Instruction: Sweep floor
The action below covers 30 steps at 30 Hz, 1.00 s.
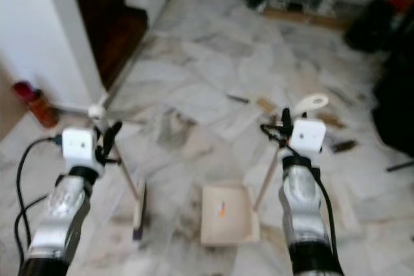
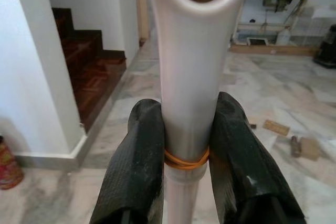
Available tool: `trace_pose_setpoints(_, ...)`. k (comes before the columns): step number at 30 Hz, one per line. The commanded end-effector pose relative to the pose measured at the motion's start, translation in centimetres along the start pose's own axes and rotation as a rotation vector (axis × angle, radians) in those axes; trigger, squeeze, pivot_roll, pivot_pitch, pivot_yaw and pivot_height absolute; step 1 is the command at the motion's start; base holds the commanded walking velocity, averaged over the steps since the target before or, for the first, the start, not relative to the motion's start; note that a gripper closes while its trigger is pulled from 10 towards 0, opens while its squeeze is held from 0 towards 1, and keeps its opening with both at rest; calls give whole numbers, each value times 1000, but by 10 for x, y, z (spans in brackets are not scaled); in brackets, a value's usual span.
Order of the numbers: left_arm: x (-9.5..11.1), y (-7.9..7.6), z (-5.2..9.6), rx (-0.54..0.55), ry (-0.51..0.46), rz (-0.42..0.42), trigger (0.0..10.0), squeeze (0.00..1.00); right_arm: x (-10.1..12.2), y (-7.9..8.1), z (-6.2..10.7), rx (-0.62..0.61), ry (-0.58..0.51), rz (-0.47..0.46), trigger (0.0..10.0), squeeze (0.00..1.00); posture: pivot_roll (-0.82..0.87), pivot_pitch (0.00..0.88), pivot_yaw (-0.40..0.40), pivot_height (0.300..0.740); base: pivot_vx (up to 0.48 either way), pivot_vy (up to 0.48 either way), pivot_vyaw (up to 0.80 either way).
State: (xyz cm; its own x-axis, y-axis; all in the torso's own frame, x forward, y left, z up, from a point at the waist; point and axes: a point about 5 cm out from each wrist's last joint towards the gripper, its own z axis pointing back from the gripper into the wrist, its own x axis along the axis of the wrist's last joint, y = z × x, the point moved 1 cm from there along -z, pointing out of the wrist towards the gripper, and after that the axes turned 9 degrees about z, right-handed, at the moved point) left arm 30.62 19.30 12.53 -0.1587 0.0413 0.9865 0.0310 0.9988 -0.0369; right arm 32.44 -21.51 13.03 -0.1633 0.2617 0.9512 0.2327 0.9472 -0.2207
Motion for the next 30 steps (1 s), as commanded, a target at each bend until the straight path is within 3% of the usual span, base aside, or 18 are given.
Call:
trace_pose_setpoints(1, 9, 3, -3, 9, -52, -12, 10000, 0, 12, -9, -5, -25, -51, 6, 10000, 0, 42, 6, -88, 740, 0, 0, -800)
trace_pose_setpoints(6, 7, 9, 0, 27, -53, -24, 10000, 0, 8, -14, -2, -36, -44, 14, 10000, 0, 57, 0, -93, 740, 0, 0, -800)
trace_pose_setpoints(11, 5, 11, 17, 39, -44, -20, 10000, 0, 0, -19, 15, -44, -31, 17, 10000, 0, 68, 18, -80, 740, 0, 0, -160)
trace_pose_setpoints(16, -8, 1, 29, -6, -1, -21, 10000, 0, -6, -27, 33, -64, -6, 33, 10000, 0, 45, 31, -39, 740, 0, 0, 0)
trace_pose_setpoints(21, -1, 0, 25, -33, -4, -21, 10000, 0, -5, -30, 40, -90, -6, 22, 10000, 0, 81, 27, 3, 740, 0, 0, 0)
trace_pose_setpoints(24, 9, 3, 21, -47, -20, -28, 10000, 0, -2, -25, 38, -111, -11, -1, 10000, 0, 70, 34, 2, 740, 0, 0, 0)
trace_pose_setpoints(30, 0, 19, 20, 2, -9, -52, 10000, 0, -1, 1, 36, -40, -10, -28, 10000, 0, 73, 23, -34, 740, 0, 0, 0)
